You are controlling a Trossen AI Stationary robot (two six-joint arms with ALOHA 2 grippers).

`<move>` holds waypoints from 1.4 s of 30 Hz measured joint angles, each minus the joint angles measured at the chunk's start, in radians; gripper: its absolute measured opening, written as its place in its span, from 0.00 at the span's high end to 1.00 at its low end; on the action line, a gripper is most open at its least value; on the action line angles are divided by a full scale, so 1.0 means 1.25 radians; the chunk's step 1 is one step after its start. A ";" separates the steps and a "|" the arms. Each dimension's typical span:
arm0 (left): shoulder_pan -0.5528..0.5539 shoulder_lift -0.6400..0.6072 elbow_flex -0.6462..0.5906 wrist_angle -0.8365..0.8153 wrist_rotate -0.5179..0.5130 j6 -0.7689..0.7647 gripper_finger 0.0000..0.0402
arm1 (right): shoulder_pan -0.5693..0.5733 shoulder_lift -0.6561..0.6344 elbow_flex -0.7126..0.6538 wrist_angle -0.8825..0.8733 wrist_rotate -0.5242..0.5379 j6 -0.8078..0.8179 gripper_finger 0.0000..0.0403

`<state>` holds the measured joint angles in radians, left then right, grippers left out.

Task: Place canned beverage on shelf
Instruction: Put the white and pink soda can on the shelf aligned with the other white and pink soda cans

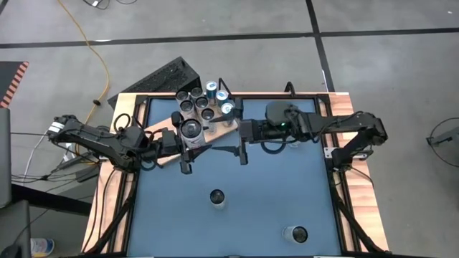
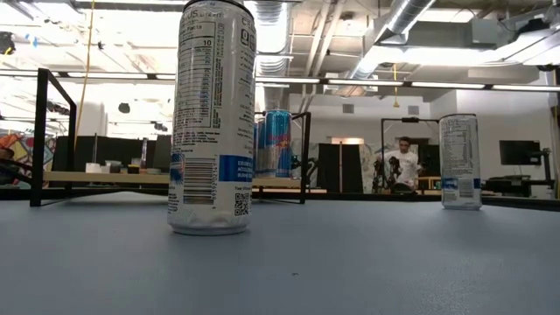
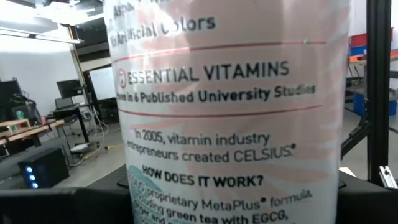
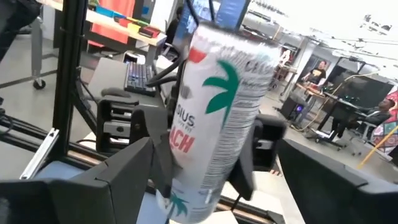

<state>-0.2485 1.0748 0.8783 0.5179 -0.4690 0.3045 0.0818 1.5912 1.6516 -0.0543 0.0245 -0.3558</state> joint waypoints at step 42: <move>0.021 0.065 0.000 0.064 0.076 0.017 0.43 | -0.044 0.053 0.000 0.108 -0.172 0.114 0.06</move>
<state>-0.2226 1.1555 0.8787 0.5982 -0.3738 0.3256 0.0273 1.6577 1.6520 0.0809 -0.1902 -0.2136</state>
